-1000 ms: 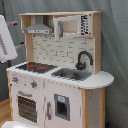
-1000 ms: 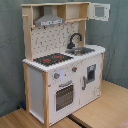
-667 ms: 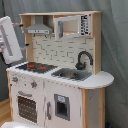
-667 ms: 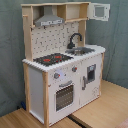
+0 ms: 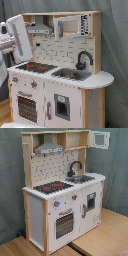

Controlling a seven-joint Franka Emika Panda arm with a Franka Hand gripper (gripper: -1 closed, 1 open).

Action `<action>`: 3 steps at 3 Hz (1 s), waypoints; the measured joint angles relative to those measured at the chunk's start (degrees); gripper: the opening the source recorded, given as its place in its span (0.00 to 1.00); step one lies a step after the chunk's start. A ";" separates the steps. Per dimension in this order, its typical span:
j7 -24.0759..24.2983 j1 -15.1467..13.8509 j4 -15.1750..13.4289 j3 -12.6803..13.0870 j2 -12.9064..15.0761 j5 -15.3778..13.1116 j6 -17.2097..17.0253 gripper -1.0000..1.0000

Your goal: Play with the kitchen

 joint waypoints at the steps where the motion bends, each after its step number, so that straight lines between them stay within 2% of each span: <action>1: -0.37 2.30 -0.25 -4.56 0.03 -3.36 0.08 1.00; 2: -0.87 4.55 -0.63 -9.56 0.27 -6.53 0.48 1.00; 3: -0.97 5.18 -0.89 -11.28 0.47 -7.39 0.83 1.00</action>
